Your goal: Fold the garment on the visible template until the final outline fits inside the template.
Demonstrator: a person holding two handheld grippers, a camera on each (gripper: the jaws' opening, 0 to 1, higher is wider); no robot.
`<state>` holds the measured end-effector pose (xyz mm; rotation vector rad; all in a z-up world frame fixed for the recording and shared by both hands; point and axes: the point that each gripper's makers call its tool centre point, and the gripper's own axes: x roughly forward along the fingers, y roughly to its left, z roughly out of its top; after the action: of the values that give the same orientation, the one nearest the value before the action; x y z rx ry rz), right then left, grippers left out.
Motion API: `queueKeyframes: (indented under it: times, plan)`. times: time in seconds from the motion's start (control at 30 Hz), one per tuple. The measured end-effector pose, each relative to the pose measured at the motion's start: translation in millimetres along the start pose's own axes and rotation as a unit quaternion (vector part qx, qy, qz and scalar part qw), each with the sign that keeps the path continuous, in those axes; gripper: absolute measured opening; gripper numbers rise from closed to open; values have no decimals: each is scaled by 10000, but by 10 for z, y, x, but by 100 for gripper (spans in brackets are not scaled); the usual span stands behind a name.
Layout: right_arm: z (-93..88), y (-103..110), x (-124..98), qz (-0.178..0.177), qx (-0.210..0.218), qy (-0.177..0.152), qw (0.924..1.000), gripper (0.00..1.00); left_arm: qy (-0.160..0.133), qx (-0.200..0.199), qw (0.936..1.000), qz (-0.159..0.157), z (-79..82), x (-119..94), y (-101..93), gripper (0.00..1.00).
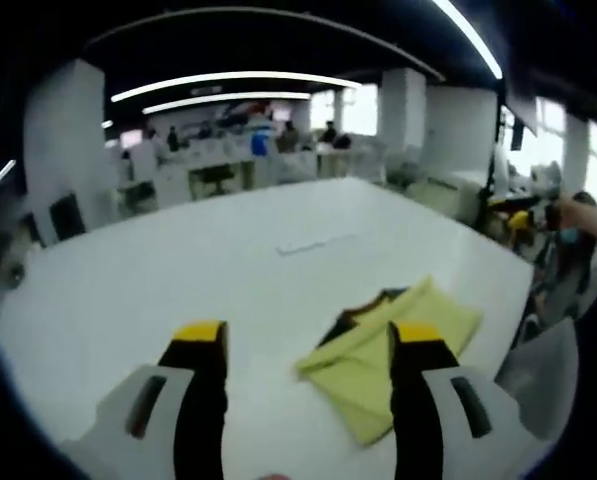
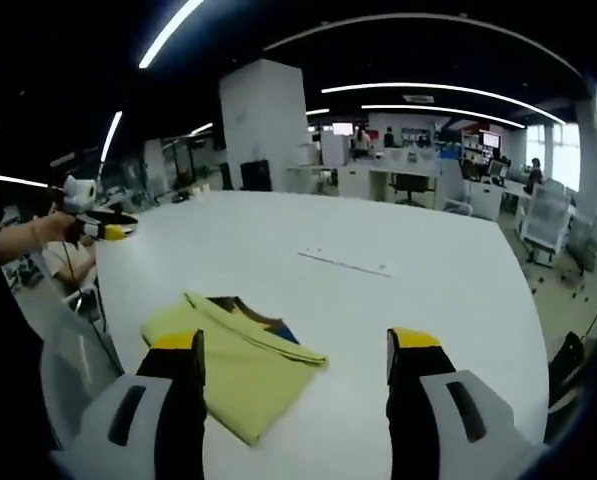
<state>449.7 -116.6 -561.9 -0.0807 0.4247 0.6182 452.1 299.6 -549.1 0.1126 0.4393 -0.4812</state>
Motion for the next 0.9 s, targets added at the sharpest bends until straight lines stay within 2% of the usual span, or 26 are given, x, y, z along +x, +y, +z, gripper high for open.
queueKeyframes:
  times: [0.17,0.33,0.5,0.6,0.7,0.9]
  plan:
    - [16,-9,-137,-115,159,-153,9997,79,-88,46,9999,102,31,-133,-23,73]
    - [15,27,-222,-110,157,-154,9997,86,-140,18,9998,156,27,-235,-32,80]
    - [51,67,-294,-76,146,-286,9995,92,-56,142,9997,175,-18,-313,-76,91]
    - [62,73,-321,-66,234,-356,9991,97,-112,117,9996,245,2,-348,-79,99]
    - [66,85,-353,-38,259,-419,9988,100,-127,89,9996,224,-2,-395,-102,100]
    - [-26,67,-398,-51,313,-307,9990,100,-33,20,9997,242,-91,-427,-120,100]
